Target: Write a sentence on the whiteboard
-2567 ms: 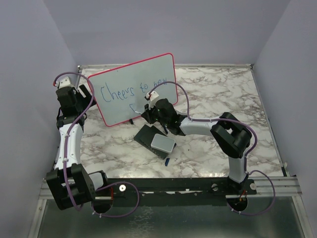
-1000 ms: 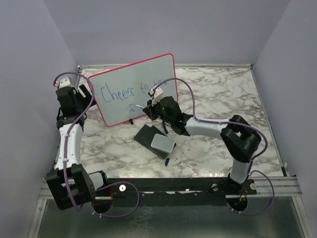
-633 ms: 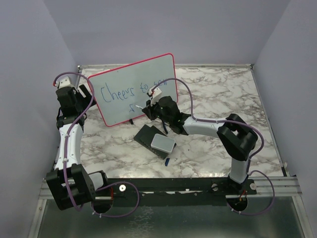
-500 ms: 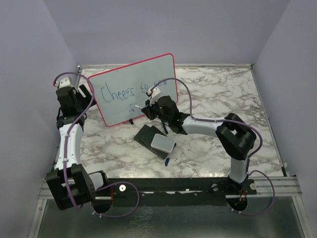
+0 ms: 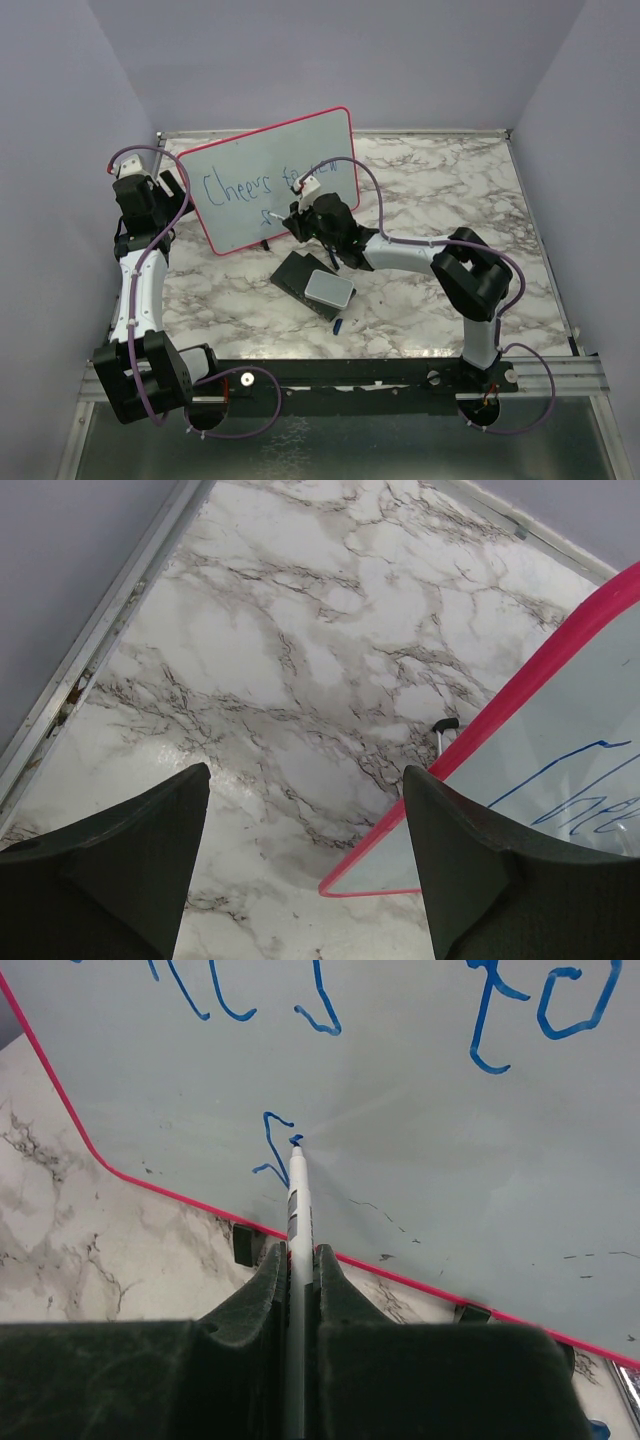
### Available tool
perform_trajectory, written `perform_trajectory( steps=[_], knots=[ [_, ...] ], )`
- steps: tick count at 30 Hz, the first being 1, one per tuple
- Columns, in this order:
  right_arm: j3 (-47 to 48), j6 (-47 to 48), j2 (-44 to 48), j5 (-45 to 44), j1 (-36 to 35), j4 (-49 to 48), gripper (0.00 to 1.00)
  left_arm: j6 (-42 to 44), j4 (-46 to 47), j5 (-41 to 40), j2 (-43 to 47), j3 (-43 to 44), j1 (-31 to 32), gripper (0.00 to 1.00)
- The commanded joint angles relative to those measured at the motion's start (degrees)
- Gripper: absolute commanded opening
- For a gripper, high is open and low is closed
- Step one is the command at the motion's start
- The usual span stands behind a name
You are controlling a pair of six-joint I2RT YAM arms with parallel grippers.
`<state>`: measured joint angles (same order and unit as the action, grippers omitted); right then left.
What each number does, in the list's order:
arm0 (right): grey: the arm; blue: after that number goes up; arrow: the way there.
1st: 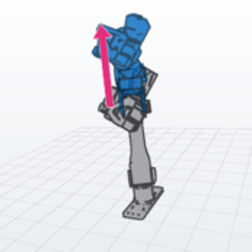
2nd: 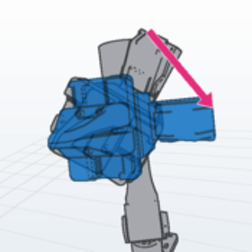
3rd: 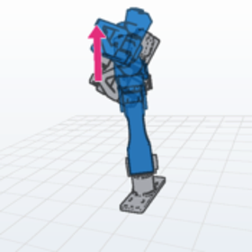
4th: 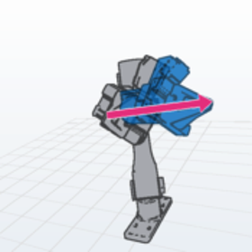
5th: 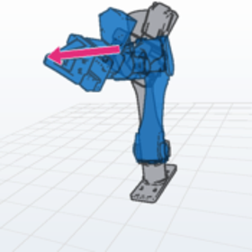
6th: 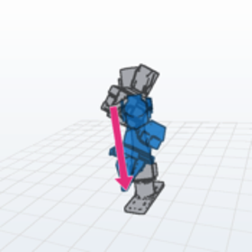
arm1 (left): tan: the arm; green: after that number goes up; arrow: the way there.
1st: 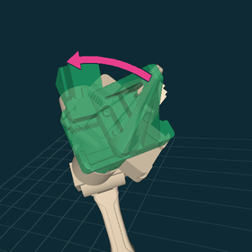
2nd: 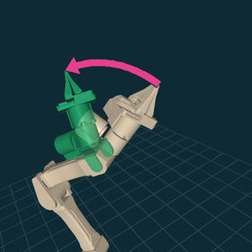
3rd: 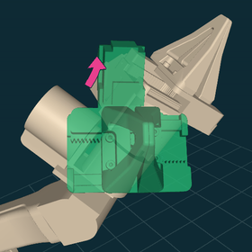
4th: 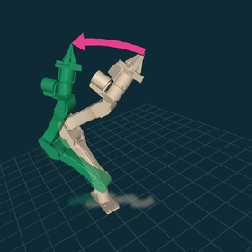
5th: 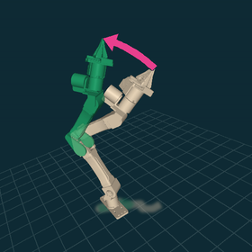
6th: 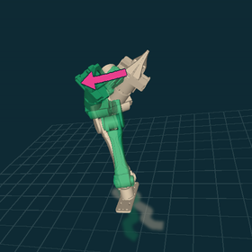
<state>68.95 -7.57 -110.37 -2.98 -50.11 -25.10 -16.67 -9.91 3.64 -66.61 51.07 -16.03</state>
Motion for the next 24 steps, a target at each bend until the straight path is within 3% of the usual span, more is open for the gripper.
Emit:
perform_trajectory(
  steps=[1,16,24],
  knots=[
    [-0.73,-0.83,0.48,-6.89,0.27,0.6,0.01,0.1,0.61,1.75,1.31,-0.44,0.39,0.8],
    [-3.18,-1.23,3.01,-9.26,1.33,-0.35,0.01,0.03,0.65,1.83,1.46,-0.53,0.39,0.8],
    [-7.38,1.99,7.64,-1.0,1.24,-5.06,0.01,0.05,0.6,1.76,1.57,-0.53,0.39,0.8]
  ],
)
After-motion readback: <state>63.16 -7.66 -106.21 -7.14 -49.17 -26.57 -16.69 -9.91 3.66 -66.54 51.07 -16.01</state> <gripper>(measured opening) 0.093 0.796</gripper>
